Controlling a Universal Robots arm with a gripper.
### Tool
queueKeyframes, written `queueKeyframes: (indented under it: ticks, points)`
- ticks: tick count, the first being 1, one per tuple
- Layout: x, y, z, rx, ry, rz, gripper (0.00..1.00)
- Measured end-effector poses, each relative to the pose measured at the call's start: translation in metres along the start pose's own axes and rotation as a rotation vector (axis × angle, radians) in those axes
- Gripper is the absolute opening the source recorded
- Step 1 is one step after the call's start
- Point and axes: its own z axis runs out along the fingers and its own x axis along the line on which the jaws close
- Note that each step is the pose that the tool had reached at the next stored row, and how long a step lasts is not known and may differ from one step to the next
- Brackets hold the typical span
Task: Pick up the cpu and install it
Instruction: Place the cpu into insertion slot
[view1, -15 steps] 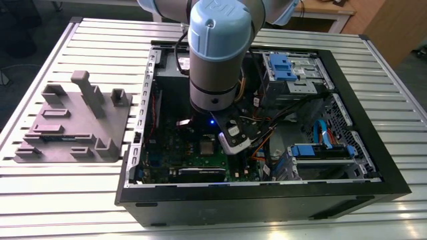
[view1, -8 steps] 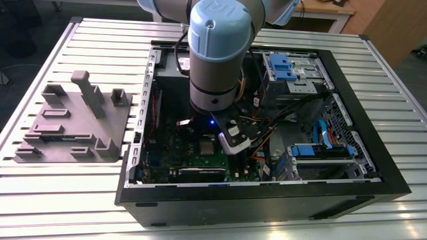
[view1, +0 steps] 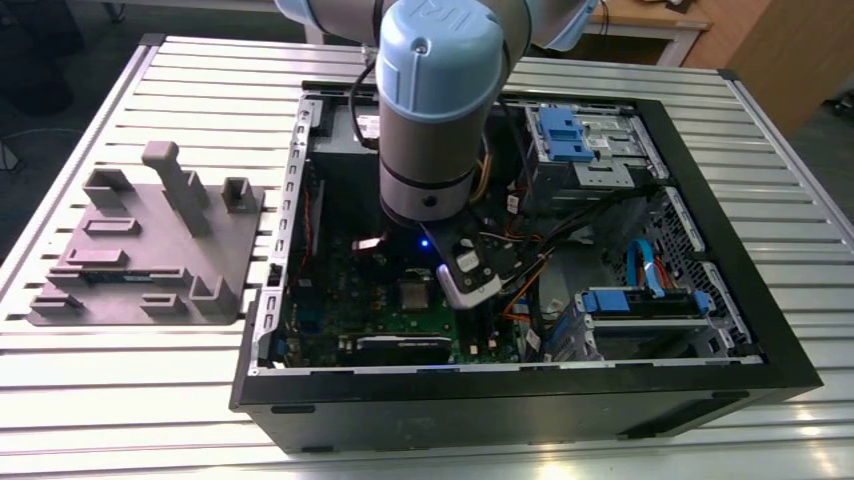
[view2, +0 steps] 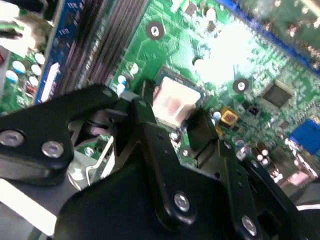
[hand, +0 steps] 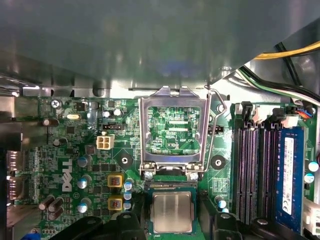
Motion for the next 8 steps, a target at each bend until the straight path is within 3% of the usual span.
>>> queueKeyframes:
  ticks: [6,7,8]
  points:
    - [-0.0001,-0.0001,-0.0003,0.0004,-0.0003,0.000,0.53]
    - [-0.0001,-0.0002,-0.0005,0.0008,0.0002,0.000,0.46]
    - [-0.0001,-0.0002,-0.0005,0.0008,0.0002,0.000,0.46]
